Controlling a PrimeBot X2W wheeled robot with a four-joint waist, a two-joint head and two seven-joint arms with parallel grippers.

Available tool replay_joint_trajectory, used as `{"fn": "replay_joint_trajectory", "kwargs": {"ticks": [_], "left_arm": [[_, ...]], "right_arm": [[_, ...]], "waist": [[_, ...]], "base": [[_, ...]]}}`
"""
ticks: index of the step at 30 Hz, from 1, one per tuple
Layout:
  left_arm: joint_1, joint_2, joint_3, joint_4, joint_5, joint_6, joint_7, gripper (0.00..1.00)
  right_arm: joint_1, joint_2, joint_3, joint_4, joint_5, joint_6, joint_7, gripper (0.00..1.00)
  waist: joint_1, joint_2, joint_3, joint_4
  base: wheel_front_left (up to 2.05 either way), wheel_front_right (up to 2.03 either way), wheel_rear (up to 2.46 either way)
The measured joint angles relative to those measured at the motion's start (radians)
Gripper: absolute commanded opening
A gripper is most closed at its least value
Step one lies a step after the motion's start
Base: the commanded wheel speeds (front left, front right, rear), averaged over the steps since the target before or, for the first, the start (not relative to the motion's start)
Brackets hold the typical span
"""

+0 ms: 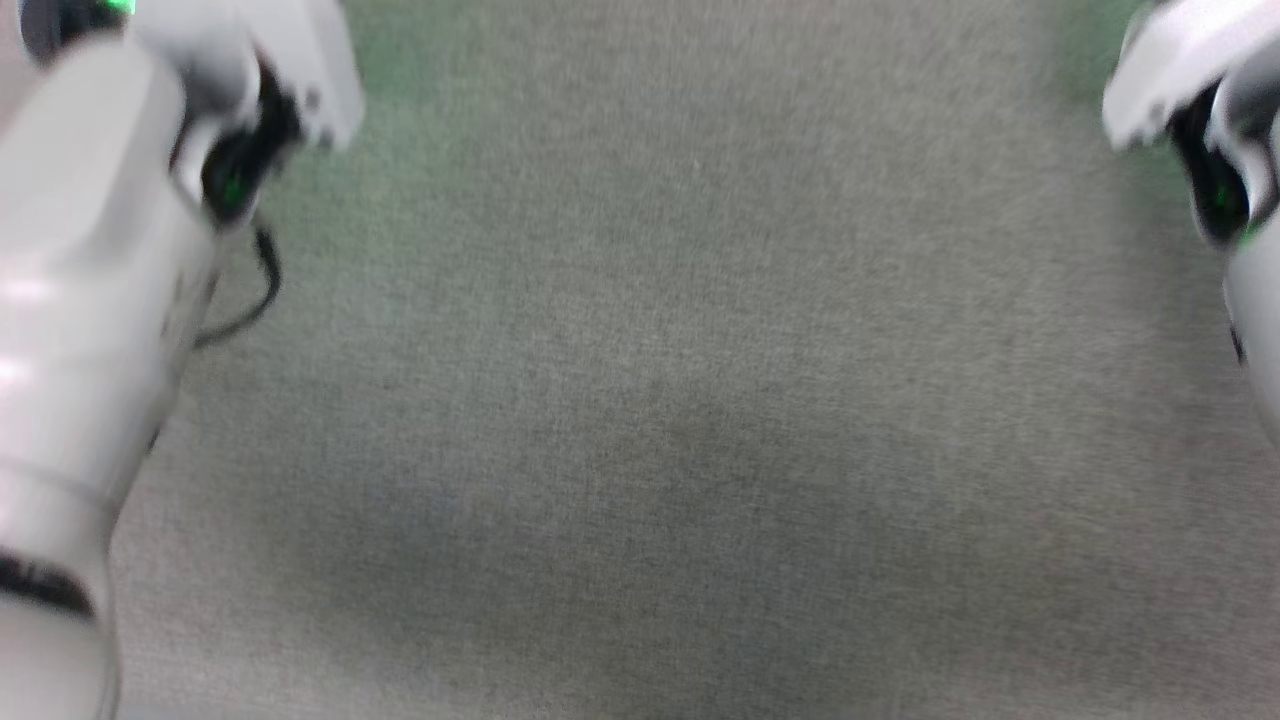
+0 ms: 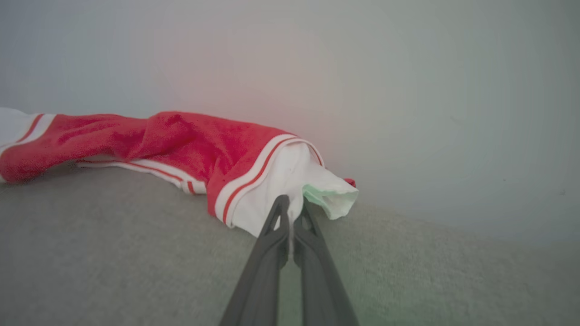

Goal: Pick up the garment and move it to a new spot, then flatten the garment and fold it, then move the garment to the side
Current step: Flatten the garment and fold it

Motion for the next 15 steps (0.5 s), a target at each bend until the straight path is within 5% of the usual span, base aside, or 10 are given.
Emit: {"fn": "replay_joint_trajectory", "kwargs": {"ticks": [11, 15], "left_arm": [[0.347, 0.229, -0.049, -0.221, -0.101, 0.001, 0.032, 0.00], [0.466, 0.296, -0.047, -0.343, -0.132, 0.036, 0.037, 0.00]], "right_arm": [[0.369, -0.231, 0.203, -0.264, 0.360, 0.000, 0.321, 0.00], [0.502, -0.298, 0.221, -0.361, 0.456, 0.000, 0.454, 0.00]], "waist": [[0.0000, 0.0000, -0.212, -0.033], [-0.0001, 0.0000, -0.285, -0.043]], "base": [[0.00, 0.00, 0.00], [0.00, 0.00, 0.00]]}}
